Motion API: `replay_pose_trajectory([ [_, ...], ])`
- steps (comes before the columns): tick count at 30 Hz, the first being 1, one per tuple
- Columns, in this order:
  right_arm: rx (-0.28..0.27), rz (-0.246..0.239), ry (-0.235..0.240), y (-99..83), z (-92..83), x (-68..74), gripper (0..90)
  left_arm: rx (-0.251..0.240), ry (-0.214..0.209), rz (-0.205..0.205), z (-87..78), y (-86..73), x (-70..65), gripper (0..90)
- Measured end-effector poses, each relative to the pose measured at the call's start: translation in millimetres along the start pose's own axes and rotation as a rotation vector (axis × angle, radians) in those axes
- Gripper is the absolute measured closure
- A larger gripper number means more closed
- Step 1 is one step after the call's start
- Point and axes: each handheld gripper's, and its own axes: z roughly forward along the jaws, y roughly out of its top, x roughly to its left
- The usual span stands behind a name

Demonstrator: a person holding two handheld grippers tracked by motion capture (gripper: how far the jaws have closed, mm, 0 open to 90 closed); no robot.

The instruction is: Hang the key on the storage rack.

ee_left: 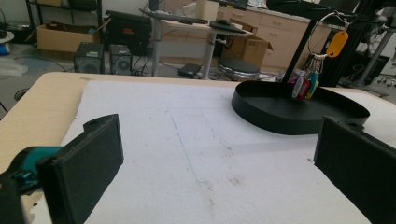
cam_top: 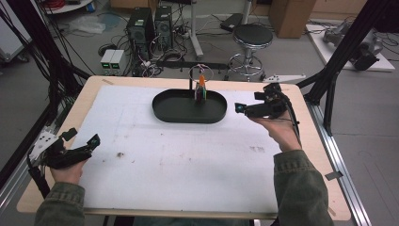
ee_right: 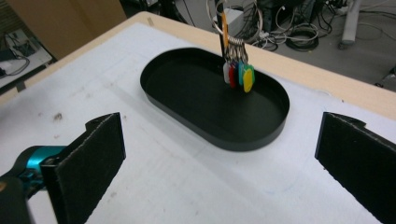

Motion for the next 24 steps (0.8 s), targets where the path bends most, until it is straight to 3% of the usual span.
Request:
replay_pose_trajectory([
  [11,-0.001,0.003,-0.032,-31.7,-9.8,5.4,0.6,-0.003,0.003,-0.004,-1.5,0.4,0.1,1.8],
  [24,0.012,0.032,-0.071,-75.7,-14.2,-2.0,0.5,-0.002,0.006,-0.004,-2.2,0.4,0.1,1.8],
])
